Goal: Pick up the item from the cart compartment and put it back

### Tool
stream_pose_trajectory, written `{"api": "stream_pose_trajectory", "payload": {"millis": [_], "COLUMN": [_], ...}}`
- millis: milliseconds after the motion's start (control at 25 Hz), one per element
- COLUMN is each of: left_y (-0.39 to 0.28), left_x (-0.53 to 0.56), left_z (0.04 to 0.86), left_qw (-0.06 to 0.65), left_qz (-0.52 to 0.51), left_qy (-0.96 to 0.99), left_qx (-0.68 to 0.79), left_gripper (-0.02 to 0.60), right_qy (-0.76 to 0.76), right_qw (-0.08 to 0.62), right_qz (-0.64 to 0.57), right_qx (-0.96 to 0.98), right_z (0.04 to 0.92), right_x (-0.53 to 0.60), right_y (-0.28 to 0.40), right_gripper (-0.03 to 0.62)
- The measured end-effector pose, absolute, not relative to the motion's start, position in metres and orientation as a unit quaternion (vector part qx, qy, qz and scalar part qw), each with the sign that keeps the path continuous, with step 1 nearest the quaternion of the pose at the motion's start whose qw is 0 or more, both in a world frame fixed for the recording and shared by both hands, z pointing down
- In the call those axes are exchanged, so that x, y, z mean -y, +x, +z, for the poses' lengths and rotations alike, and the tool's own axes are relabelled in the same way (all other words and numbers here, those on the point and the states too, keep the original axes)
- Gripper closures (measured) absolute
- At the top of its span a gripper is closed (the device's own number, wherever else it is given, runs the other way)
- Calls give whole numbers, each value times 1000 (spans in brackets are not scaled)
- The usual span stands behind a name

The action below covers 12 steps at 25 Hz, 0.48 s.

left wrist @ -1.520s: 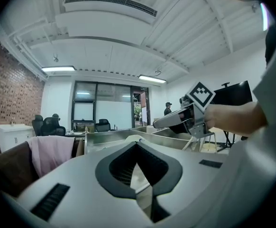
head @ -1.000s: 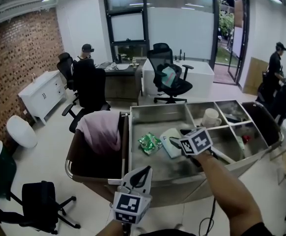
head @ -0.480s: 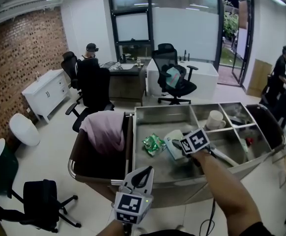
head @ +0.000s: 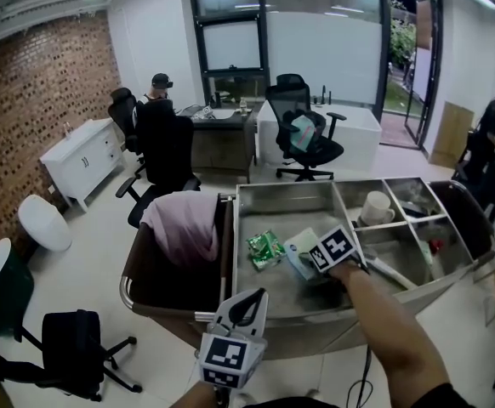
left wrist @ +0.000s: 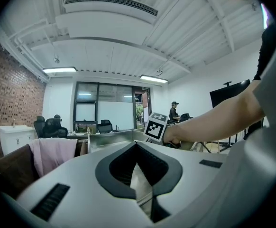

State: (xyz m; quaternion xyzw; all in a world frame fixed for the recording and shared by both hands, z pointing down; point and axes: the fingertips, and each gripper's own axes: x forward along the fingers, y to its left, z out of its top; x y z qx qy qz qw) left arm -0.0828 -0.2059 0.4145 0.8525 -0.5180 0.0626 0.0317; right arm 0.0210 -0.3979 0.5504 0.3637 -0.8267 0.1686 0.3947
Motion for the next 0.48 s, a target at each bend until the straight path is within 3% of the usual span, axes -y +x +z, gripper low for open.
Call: {"api": "stream_pose_trajectory", "payload": {"millis": [200,480], "left_y": [-85,-83], "left_x": [208,208], "left_z": [415,417], "left_qw": [35,36], "left_qz": [60,59], "left_qy": [851,853], "left_qx": [520,518], "left_gripper": [581,581], "right_qy": [356,360], "right_qw": [410,426], "right_qz": [165,127], "right_qx": [823,820], "right_z": [556,555], "right_x": [397,394], "right_y": [18,12], "right_gripper": [371,505]}}
